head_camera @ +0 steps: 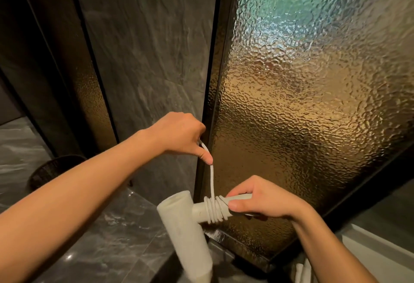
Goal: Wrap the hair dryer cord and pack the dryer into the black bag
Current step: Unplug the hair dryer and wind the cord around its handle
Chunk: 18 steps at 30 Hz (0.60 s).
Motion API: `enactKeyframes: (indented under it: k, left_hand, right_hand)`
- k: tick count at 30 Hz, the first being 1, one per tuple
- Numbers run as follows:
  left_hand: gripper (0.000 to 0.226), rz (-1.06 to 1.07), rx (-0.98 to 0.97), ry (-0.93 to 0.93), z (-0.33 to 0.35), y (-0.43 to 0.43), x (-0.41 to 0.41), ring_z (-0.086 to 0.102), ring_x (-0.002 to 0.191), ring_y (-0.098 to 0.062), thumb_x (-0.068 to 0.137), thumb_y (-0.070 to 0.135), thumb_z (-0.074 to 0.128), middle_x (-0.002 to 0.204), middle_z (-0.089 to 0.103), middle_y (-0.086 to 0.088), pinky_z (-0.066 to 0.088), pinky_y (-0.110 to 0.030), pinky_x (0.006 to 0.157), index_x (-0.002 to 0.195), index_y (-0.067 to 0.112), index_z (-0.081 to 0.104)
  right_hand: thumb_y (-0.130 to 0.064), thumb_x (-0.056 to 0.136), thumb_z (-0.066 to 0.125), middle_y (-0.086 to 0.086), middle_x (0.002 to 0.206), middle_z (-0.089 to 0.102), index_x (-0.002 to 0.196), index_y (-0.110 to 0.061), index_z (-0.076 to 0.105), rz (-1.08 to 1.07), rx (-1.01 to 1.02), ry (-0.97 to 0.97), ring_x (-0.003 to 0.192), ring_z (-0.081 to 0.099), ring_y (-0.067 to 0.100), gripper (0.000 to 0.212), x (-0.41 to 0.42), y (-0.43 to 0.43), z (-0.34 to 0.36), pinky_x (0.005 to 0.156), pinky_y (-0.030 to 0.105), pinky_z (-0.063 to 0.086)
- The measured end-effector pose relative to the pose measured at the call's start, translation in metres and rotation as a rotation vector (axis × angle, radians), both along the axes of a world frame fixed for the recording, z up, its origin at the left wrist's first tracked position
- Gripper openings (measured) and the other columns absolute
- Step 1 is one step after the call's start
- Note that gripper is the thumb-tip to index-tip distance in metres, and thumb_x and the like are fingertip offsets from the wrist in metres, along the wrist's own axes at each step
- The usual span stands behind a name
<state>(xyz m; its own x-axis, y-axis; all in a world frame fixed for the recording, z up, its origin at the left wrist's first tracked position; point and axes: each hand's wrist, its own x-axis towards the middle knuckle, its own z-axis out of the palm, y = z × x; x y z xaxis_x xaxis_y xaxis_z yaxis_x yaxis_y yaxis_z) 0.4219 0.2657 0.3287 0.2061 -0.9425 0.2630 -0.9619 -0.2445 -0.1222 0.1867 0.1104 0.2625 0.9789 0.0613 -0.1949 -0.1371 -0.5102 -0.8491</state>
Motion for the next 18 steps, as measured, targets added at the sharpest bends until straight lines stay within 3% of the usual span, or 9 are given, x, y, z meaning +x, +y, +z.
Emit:
enactKeyframes:
  k: [3, 6, 9, 11, 12, 13, 15, 16, 18]
  left_hand:
    - [0.084, 0.064, -0.014, 0.272, -0.020, -0.001, -0.001, 0.051, 0.049, -0.010, 0.043, 0.105, 0.043, 0.050, 0.053, 0.007, 0.042, -0.032, 0.046, 0.055, 0.022, 0.049]
    - [0.077, 0.127, -0.055, 0.648, -0.044, -0.004, -0.003, 0.042, 0.045, -0.005, 0.055, 0.093, 0.057, 0.044, 0.047, 0.009, 0.037, -0.033, 0.050, 0.051, 0.017, 0.051]
    - [0.048, 0.238, 0.010, 0.913, -0.068, -0.014, -0.014, 0.039, 0.045, -0.004, 0.082, 0.051, 0.071, 0.046, 0.042, 0.010, 0.038, -0.031, 0.058, 0.049, 0.022, 0.050]
    - [0.050, 0.303, -0.163, 1.071, -0.085, -0.017, -0.032, 0.040, 0.042, -0.004, 0.089, 0.010, 0.070, 0.044, 0.043, 0.006, 0.037, -0.034, 0.057, 0.044, 0.018, 0.047]
    - [0.055, 0.300, -0.248, 1.143, -0.091, -0.014, -0.041, 0.044, 0.039, -0.004, 0.091, 0.001, 0.064, 0.040, 0.045, 0.010, 0.038, -0.033, 0.056, 0.042, 0.018, 0.047]
    - [0.061, 0.262, -0.265, 1.187, -0.095, -0.009, -0.050, 0.050, 0.039, -0.001, 0.097, 0.003, 0.056, 0.036, 0.047, 0.011, 0.042, -0.026, 0.057, 0.040, 0.023, 0.049]
    - [0.067, 0.135, -0.156, 1.164, -0.093, -0.001, -0.067, 0.056, 0.047, 0.007, 0.106, 0.028, 0.040, 0.041, 0.056, 0.016, 0.042, -0.010, 0.058, 0.043, 0.021, 0.059]
    - [0.064, 0.116, -0.106, 1.088, -0.089, 0.003, -0.072, 0.057, 0.050, 0.003, 0.105, 0.041, 0.036, 0.044, 0.057, 0.013, 0.043, -0.014, 0.058, 0.051, 0.020, 0.063]
    - [0.055, 0.112, -0.090, 0.876, -0.083, 0.005, -0.073, 0.060, 0.060, -0.011, 0.103, 0.046, 0.037, 0.054, 0.057, 0.006, 0.046, -0.031, 0.064, 0.065, 0.014, 0.061]
  right_hand:
    - [-0.048, 0.092, 0.070, -0.005, 0.067, 0.070, 0.111, -0.002, 0.077, 0.078, 0.208, -0.051, 0.045, 0.056, 0.006, 0.050, -0.007, 0.002, 0.006, 0.042, 0.015, 0.041]
    - [-0.046, 0.093, 0.069, 0.000, 0.067, 0.071, 0.121, 0.006, 0.071, 0.057, 0.441, -0.146, 0.042, 0.057, 0.001, 0.059, -0.006, 0.006, 0.005, 0.039, 0.012, 0.042]
    - [-0.050, 0.090, 0.070, 0.009, 0.064, 0.069, 0.116, 0.002, 0.073, -0.068, 0.631, -0.278, 0.036, 0.051, 0.004, 0.057, 0.000, 0.008, 0.003, 0.035, 0.013, 0.039]
    - [-0.051, 0.090, 0.071, 0.012, 0.064, 0.067, 0.111, -0.004, 0.075, -0.202, 0.715, -0.360, 0.035, 0.049, 0.005, 0.052, 0.005, 0.010, 0.001, 0.033, 0.013, 0.037]
    - [-0.052, 0.090, 0.071, 0.013, 0.063, 0.066, 0.108, -0.007, 0.077, -0.281, 0.734, -0.395, 0.035, 0.047, 0.006, 0.048, 0.009, 0.011, 0.001, 0.033, 0.013, 0.037]
    - [-0.053, 0.089, 0.071, 0.013, 0.062, 0.065, 0.104, -0.012, 0.078, -0.371, 0.729, -0.426, 0.035, 0.046, 0.007, 0.044, 0.013, 0.012, 0.000, 0.033, 0.014, 0.036]
    - [-0.053, 0.087, 0.070, 0.012, 0.061, 0.064, 0.095, -0.016, 0.080, -0.564, 0.665, -0.483, 0.035, 0.045, 0.010, 0.040, 0.022, 0.013, -0.003, 0.034, 0.017, 0.036]
    - [-0.052, 0.087, 0.070, 0.012, 0.060, 0.064, 0.092, -0.015, 0.079, -0.656, 0.616, -0.508, 0.035, 0.045, 0.012, 0.039, 0.026, 0.014, -0.006, 0.034, 0.018, 0.036]
    - [-0.047, 0.090, 0.068, 0.008, 0.055, 0.064, 0.087, -0.013, 0.075, -0.814, 0.484, -0.529, 0.034, 0.045, 0.012, 0.035, 0.033, 0.013, -0.012, 0.035, 0.020, 0.036]
